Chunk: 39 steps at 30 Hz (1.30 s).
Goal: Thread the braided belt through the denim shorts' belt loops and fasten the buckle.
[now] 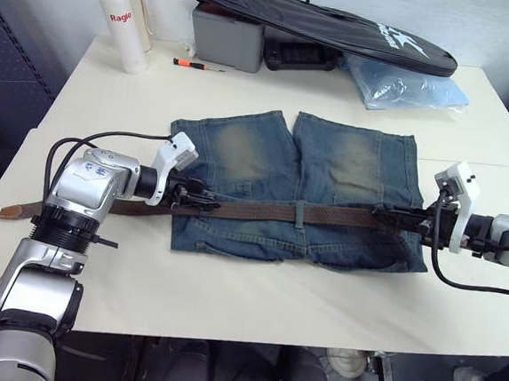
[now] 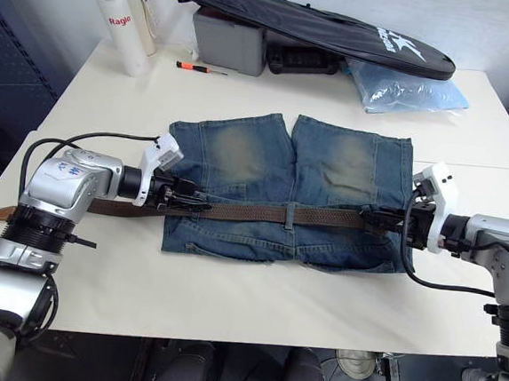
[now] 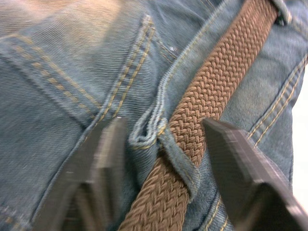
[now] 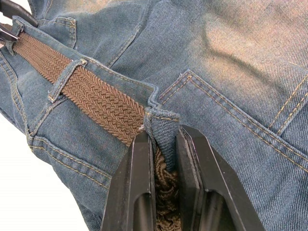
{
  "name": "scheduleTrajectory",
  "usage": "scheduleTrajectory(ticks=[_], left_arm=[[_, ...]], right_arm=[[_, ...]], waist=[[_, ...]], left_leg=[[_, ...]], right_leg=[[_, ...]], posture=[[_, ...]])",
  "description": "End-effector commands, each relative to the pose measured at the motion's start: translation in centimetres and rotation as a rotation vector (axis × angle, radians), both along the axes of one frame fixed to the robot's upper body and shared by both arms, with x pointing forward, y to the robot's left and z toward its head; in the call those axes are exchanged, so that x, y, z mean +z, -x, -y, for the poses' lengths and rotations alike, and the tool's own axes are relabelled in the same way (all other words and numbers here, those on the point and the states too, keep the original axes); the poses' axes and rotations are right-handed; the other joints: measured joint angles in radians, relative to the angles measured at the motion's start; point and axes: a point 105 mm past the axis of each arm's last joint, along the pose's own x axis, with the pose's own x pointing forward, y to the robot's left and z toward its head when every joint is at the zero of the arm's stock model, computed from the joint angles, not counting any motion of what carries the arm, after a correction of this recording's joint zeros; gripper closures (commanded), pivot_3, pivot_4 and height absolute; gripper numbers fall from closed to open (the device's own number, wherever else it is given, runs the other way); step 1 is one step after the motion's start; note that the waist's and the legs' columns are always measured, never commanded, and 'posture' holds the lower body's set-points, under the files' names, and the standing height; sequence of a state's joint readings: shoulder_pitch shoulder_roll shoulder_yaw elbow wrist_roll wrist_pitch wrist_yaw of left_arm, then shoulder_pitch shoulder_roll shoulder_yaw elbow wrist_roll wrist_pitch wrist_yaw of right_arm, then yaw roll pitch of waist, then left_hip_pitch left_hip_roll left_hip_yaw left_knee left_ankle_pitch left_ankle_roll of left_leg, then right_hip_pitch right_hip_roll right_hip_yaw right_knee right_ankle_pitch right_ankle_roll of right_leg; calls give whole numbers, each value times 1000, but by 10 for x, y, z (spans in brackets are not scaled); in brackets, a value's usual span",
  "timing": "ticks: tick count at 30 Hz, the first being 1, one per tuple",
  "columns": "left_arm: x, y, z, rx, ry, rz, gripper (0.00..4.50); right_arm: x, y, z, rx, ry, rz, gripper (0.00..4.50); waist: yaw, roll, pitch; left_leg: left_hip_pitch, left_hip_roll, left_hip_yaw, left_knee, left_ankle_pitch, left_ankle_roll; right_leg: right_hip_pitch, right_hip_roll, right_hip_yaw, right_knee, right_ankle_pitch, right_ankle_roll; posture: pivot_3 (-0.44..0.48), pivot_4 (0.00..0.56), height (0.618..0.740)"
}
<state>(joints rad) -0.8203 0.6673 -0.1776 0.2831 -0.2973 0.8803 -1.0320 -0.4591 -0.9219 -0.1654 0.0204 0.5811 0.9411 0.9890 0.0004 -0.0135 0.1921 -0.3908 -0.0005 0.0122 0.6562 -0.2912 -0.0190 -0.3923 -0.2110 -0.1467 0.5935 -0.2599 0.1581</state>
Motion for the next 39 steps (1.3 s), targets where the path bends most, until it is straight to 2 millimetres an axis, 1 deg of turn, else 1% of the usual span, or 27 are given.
scheduleTrajectory(ticks=[1, 4, 5, 8, 11, 12, 14, 15, 19, 21, 24, 26, 28, 31, 34, 35, 36, 38, 39], left_arm=[[17, -1, 2, 11, 57, -4, 573], [18, 4, 3, -7, 71, -18, 573], [20, 5, 3, -10, 73, -16, 836], [28, 7, 4, -14, 101, -20, 1765], [29, 12, 4, -33, 105, -35, 3031], [29, 14, 4, -40, 103, -40, 3555], [28, 16, 5, -46, 100, -46, 4317], [28, 17, 5, -47, 101, -51, 4459], [29, 22, 5, -71, 105, -56, 4500], [31, 29, 7, -125, 109, -38, 4500], [31, 47, 9, -240, 95, -6, 4500], [31, 61, 8, -314, 89, 16, 4500], [30, 74, 8, -387, 84, 38, 4500], [27, 88, 8, -474, 64, 109, 4500], [23, 105, 7, -545, 66, 136, 4500], [21, 110, 6, -561, 60, 151, 4500], [17, 116, 5, -579, 50, 155, 4500], [8, 127, 2, -616, 18, 174, 4500], [4, 133, 1, -626, 9, 180, 4500]], right_arm=[[11, 0, -5, 26, -10, 48, 4301], [11, 0, -4, 27, -9, 47, 4301], [10, 0, -4, 26, -8, 45, 4301], [10, 1, -3, 24, -6, 41, 4301], [9, 0, -3, 24, -6, 39, 4301], [9, 0, -3, 24, -6, 39, 4301], [9, -1, -4, 25, -5, 40, 4301], [10, -1, -4, 25, -5, 41, 4301], [12, -3, -6, 35, -4, 56, 4301], [20, -2, -10, 73, 7, 126, 4301], [40, 16, -25, 217, 22, 273, 4301], [44, 29, -28, 289, 98, 361, 4301], [43, 38, -29, 317, 138, 408, 4301], [34, 42, -29, 289, 205, 467, 4301], [8, 57, -21, 320, 321, 498, 4301], [0, 66, -21, 360, 305, 503, 4301], [-6, 71, -18, 376, 332, 534, 4301], [-13, 80, -10, 420, 431, 663, 4301], [-20, 85, -3, 427, 483, 725, 4301]], waist=[[0, 0, 0], [-1, 0, 0], [-1, 0, 0], [-1, 0, 0], [0, 0, 0], [0, 0, 0], [0, 0, 0], [0, 0, 0], [-1, 0, 0], [-1, 0, 0], [-2, 0, 0], [0, 0, 0], [2, 0, 0], [3, 0, 0], [14, 0, 0], [17, 0, 0], [19, 0, 0], [23, 0, 0], [22, 0, 0]], left_leg=[[0, 0, 0, 0, 0, 0], [0, 0, 0, 0, 0, 0], [0, 0, 0, 0, 0, 0], [0, 0, 0, 0, 0, 0], [0, 0, 0, 0, 0, 0], [0, 0, 0, 0, 0, 0], [0, 0, 0, 0, 0, 0], [0, 0, 0, 0, 0, 0], [0, 0, 0, 0, 0, 0], [0, 0, 0, 0, 0, 0], [0, 0, 0, -1, 0, 0], [0, 1, 0, -2, 0, 0], [0, 1, 0, -2, 0, -1], [0, 1, 1, -1, -1, 0], [0, 2, 1, 0, -1, 0], [1, 2, 1, -1, -1, -1], [1, 2, 1, -1, -1, -1], [1, 2, 2, -1, -1, -1], [2, 2, 3, -1, -1, 0]], right_leg=[[0, 0, 0, 0, 0, 0], [0, 0, 0, 0, 0, 0], [0, 0, 0, 0, 0, 0], [0, 0, 0, 0, 0, 0], [0, 0, 0, 0, 0, 0], [0, 0, 0, 0, 0, 0], [0, 0, 0, 0, 0, 0], [0, 0, 0, 0, 0, 0], [0, 0, 0, 0, 0, 0], [0, 0, 0, 0, 0, 0], [0, 0, 0, -1, 0, 0], [-1, 1, 0, -1, 0, 0], [-1, 1, 0, -2, 0, 0], [0, 1, 1, -2, 0, 0], [0, 1, 1, -2, 1, 0], [0, 2, 1, -2, 1, -1], [0, 2, 1, -2, 1, 0], [0, 2, 2, -2, 1, 0], [0, 2, 2, -2, 1, 0]], posture=[[0, 150, 740], [0, 150, 740], [0, 150, 740], [0, 150, 740], [0, 150, 740], [0, 150, 740], [0, 150, 740], [0, 150, 740], [0, 150, 740], [0, 150, 740], [0, 150, 740], [0, 150, 740], [0, 150, 740], [0, 150, 740], [0, 150, 740], [0, 150, 740], [0, 150, 740], [0, 150, 740], [0, 150, 740]])
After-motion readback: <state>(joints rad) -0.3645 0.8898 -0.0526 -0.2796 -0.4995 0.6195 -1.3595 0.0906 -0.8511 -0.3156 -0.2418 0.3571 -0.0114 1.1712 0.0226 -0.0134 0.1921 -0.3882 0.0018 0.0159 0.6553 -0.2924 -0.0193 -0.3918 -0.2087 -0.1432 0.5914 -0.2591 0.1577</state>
